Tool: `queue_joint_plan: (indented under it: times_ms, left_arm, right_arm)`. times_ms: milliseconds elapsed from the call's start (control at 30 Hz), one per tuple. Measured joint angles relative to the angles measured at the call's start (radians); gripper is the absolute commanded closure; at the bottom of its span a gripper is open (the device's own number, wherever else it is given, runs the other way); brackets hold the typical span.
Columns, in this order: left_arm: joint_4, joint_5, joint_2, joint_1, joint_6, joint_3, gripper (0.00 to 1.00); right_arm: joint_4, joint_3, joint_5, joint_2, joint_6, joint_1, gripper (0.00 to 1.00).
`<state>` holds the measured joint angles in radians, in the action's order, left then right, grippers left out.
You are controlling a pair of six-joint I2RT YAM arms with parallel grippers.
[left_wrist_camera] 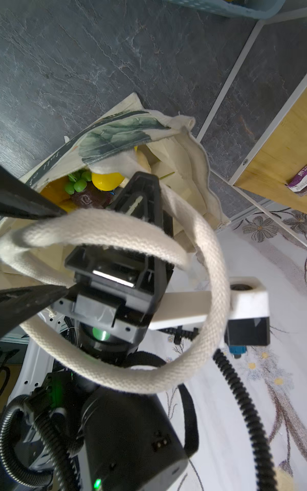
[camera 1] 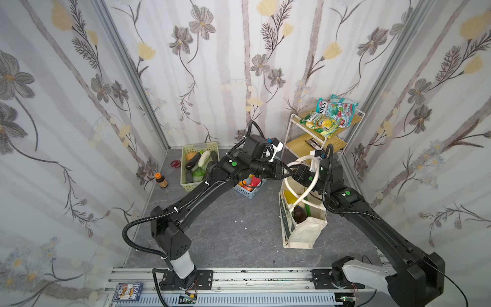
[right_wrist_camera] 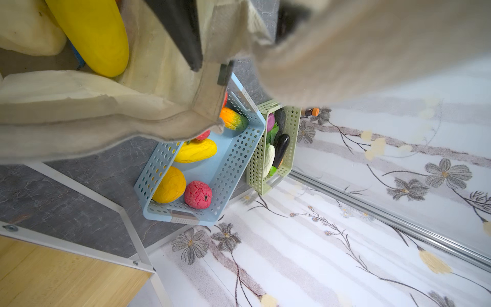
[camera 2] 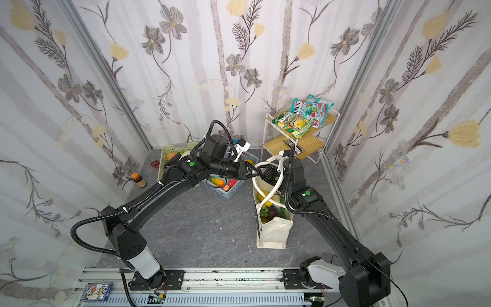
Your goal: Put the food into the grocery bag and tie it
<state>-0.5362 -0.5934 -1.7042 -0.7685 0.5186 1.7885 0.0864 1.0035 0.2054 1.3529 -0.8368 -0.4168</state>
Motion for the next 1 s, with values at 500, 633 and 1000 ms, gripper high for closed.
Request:
queue_joint_plan:
  times_ms: [500, 633, 1000]
  left_arm:
    - [-0.298, 0.093, -0.019, -0.076, -0.281, 0.296, 0.44]
    - [-0.312, 0.037, -0.024, -0.117, -0.297, 0.241, 0.45]
    - [-0.332, 0.194, -0.076, -0.182, -0.320, 0.261, 0.45]
  right_arm:
    - [0.016, 0.048, -0.022, 0.038, 0.005, -0.002, 0.95]
    - [0.043, 0.084, -0.032, 0.061, 0.008, -0.002, 0.96]
    - [0.108, 0.145, -0.032, 0.100, 0.019, -0.013, 0.98]
